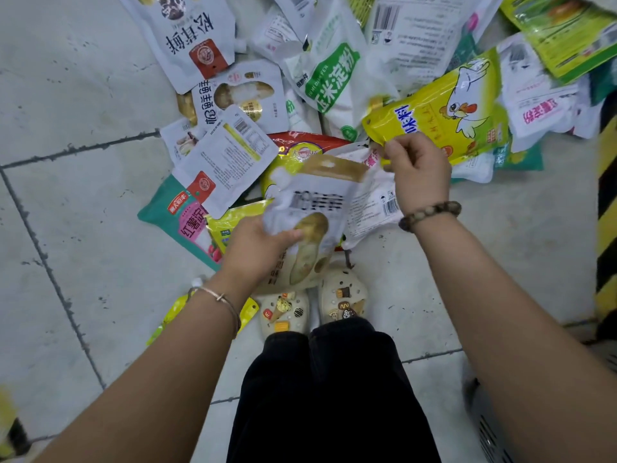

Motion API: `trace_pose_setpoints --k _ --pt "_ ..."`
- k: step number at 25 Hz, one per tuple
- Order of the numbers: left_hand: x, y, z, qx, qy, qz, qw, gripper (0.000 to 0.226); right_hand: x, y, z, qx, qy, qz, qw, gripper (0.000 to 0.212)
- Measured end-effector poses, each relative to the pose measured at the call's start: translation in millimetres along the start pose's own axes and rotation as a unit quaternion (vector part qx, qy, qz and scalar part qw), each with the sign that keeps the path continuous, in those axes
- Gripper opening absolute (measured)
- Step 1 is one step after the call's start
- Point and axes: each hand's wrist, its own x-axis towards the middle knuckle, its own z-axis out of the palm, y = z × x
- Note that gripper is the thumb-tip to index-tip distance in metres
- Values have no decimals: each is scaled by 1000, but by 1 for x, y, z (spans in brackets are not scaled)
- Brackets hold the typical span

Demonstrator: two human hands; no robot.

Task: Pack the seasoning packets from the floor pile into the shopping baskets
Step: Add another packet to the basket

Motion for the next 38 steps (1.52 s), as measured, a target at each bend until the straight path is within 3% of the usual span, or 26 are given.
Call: trace_pose_setpoints --k 2,4,6,11,13,20,24,27,29,31,34,38 --pt "-1 -17 1 -86 61 -76 991 14 17 30 13 -80 -2 164 983 22" --pt "2 -30 0 -159 89 -128 975 7 22 54 32 -151 -74 254 952 51" --pt "9 -39 2 -192 98 -142 966 6 23 68 54 -213 -104 263 935 79" --pt "26 -43 12 -202 104 -141 964 5 18 81 108 -217 -50 303 926 125" --pt "32 -42 14 -212 98 -141 962 4 17 88 117 -215 -18 298 930 119" --pt "38 -33 8 -217 84 -108 967 6 23 102 100 -138 153 249 947 35" --pt "27 -21 -2 -186 81 -107 973 6 -8 94 55 -92 129 204 966 23" --pt "5 -5 -12 -166 54 -94 980 6 -50 75 13 79 134 183 971 27" --pt "-15 9 -19 -147 29 -71 986 9 -76 63 -20 209 138 209 945 24" --pt "-39 24 -26 -132 3 -48 990 12 -101 48 -50 335 93 248 904 16" --pt "-78 50 -34 -106 -42 -25 993 13 -139 27 -88 516 38 230 824 33" --pt "-139 84 -30 -61 -106 9 992 15 -192 10 -134 550 100 273 783 46"
